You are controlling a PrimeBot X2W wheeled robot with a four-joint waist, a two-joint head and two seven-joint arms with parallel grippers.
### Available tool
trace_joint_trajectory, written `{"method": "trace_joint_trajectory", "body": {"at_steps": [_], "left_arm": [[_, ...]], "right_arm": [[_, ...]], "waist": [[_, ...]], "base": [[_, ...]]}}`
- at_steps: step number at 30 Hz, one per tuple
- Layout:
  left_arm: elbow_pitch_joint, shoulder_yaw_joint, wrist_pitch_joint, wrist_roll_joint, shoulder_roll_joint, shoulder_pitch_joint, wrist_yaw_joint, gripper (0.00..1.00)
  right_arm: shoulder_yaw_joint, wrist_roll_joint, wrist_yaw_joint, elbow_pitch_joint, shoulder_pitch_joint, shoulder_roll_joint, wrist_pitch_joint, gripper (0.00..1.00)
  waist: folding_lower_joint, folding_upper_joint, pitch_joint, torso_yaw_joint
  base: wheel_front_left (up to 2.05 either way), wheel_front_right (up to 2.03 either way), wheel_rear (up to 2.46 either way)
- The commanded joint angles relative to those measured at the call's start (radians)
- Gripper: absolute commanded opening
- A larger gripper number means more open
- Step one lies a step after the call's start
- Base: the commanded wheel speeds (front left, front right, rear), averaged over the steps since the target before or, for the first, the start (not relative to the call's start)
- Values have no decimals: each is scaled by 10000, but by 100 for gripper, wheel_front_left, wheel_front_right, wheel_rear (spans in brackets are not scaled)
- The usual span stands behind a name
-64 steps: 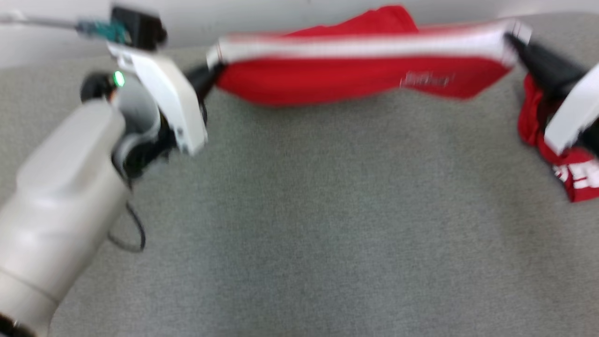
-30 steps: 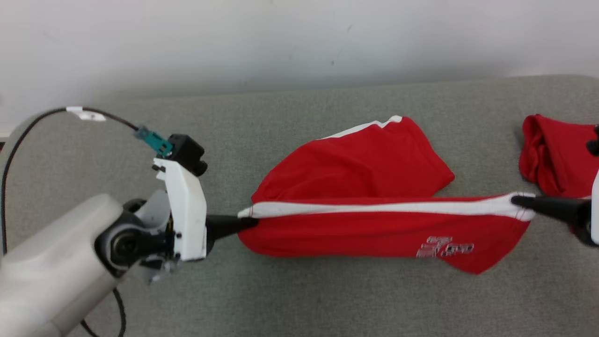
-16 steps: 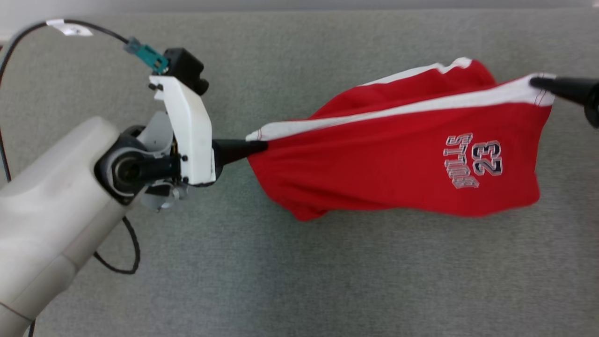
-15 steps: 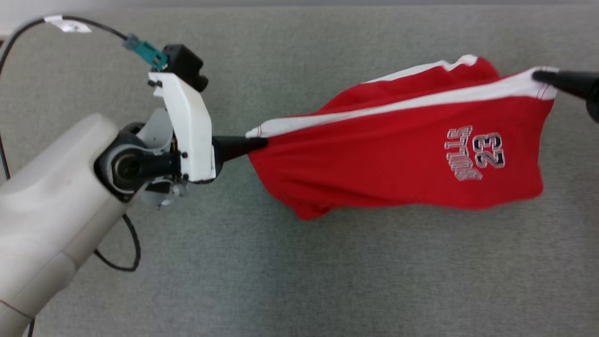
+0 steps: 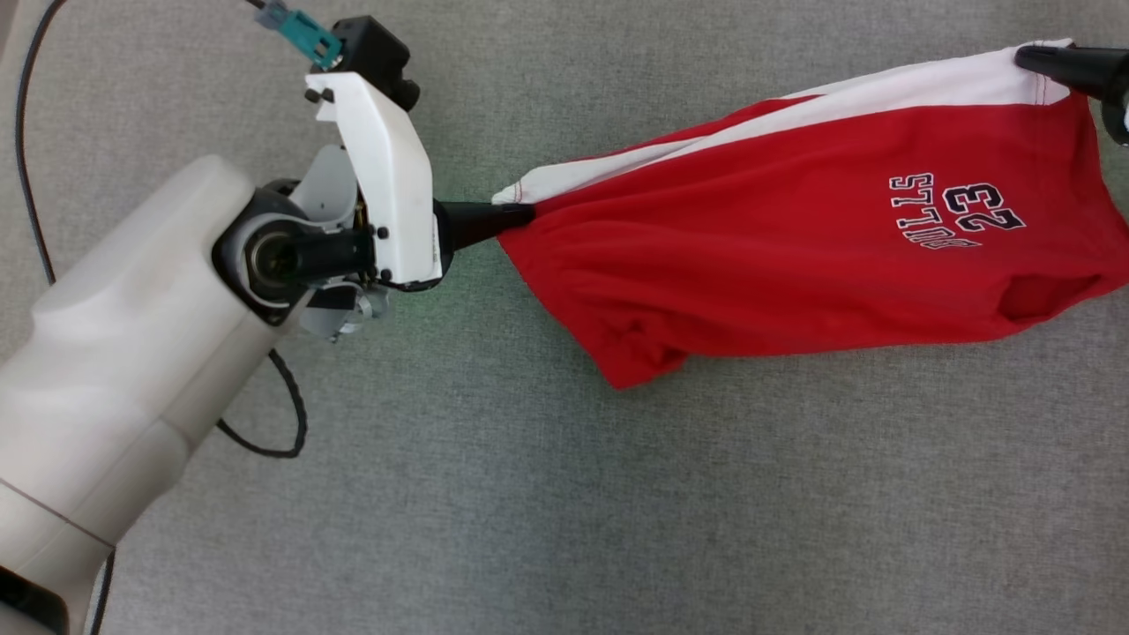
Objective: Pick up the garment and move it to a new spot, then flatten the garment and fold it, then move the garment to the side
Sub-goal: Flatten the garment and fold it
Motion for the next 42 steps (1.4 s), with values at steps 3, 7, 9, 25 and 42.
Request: {"method": "trace_joint_trajectory", "body": {"at_steps": [3, 7, 9, 25, 42], "left_arm": [[146, -33, 14, -77, -26, -29, 15, 100], [129, -50, -58, -56, 183, 119, 16, 100], [-14, -78, -257, 126, 354, 197, 16, 100], [-490, 511, -8397, 3478, 1004, 2692, 1916, 100], [-2854, 4428, -9228, 6582, -878, 7802, 3071, 100]], "right_arm": [[-6, -109, -24, 257, 2, 171, -237, 100], [-57, -116, -24, 377, 309, 294, -647, 100], [-88, -203, -24, 257, 444, 285, -968, 100], [-548, -1516, -24, 387, 3523, 202, -7883, 100], [-51, -790, -24, 3210, 4690, 835, -6422, 100]], "waist": [[-3, 0, -127, -79], [-3, 0, -528, -197], [-3, 0, -802, -274], [-3, 0, -2561, -240], [-3, 0, -2788, 1349]], "base": [[0, 0, 0], [0, 0, 0], [0, 0, 0], [0, 0, 0], [0, 0, 0]]}}
